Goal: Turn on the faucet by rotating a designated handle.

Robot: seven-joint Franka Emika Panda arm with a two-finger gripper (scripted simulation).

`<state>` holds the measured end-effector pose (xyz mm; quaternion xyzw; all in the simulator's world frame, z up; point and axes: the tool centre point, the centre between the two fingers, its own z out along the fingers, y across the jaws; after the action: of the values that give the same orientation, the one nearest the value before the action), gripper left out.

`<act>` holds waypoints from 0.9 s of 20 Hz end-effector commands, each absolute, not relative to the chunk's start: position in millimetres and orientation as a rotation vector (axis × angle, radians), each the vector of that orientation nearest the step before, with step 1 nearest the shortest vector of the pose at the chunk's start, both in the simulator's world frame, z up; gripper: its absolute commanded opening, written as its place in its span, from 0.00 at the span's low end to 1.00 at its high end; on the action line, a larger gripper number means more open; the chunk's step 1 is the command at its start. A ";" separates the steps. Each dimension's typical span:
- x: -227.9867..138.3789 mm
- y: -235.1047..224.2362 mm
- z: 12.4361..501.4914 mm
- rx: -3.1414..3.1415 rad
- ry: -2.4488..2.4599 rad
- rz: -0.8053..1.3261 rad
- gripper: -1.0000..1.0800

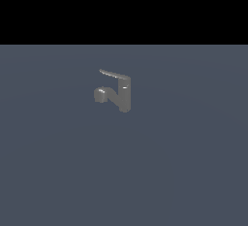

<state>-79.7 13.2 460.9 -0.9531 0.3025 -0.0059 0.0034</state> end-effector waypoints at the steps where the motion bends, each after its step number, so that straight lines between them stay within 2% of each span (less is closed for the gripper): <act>1: -62.8 15.3 453.6 -2.962 1.038 -0.020 0.00; 18: 43.1 32.6 381.5 -2.716 1.603 -0.027 0.00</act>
<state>34.1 30.8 389.5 -0.8702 0.4926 -0.0081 -0.0058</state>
